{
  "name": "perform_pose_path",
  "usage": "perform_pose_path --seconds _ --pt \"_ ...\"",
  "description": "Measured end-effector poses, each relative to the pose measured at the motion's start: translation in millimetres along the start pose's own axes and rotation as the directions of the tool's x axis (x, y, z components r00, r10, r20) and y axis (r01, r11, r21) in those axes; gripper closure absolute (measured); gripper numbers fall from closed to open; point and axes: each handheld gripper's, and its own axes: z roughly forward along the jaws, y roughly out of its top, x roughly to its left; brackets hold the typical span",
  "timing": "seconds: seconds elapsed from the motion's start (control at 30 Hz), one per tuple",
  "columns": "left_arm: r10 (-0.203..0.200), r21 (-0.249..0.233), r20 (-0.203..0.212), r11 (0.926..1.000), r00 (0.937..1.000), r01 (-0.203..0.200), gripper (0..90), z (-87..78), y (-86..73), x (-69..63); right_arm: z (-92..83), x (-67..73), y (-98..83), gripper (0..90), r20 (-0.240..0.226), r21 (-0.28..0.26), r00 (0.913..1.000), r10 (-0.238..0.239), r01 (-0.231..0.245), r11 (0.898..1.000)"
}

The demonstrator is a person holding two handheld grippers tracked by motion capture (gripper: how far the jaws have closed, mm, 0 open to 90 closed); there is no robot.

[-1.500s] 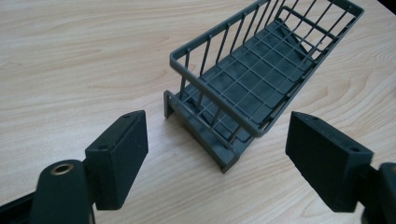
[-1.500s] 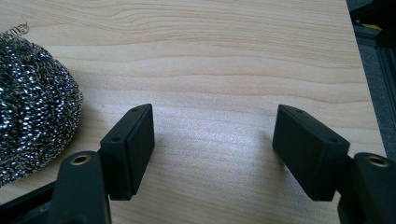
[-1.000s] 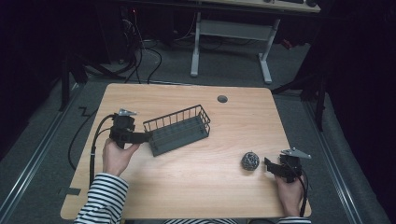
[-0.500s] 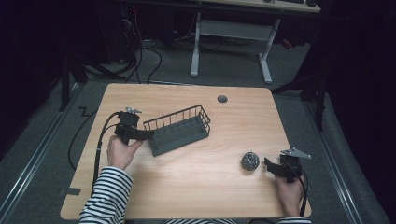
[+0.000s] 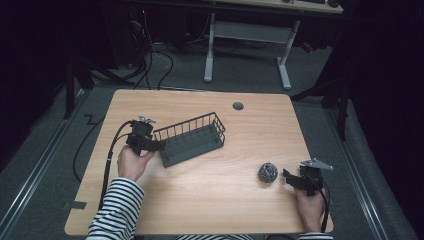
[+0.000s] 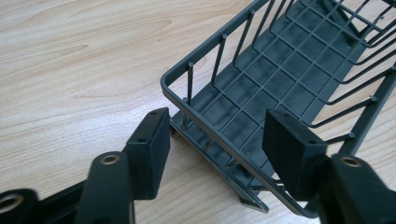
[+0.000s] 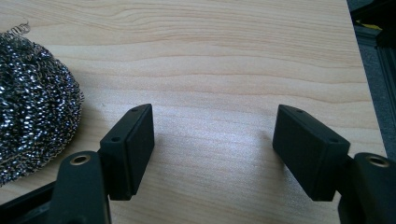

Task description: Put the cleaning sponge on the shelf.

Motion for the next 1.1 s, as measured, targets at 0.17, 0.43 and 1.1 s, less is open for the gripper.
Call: perform_pose_path --seconds 0.17,0.43,1.1 --pt "0.004 0.001 0.002 1.0000 1.0000 -0.004 47.0 1.0 -0.3 -1.3 0.0 0.0 0.0 29.8 0.000 0.000 1.0000 0.000 0.000 1.000" --pt "0.009 0.009 -0.004 0.9999 0.9999 -0.009 51.0 1.5 -0.5 -2.3 -0.1 0.0 -0.1 29.8 -0.001 0.000 1.0000 0.000 0.000 1.000" --pt "0.019 -0.007 0.007 0.9998 0.9998 -0.019 51.6 0.0 -5.1 -9.3 -0.1 -0.1 -0.1 29.8 -0.001 0.000 1.0000 0.001 -0.001 1.000"
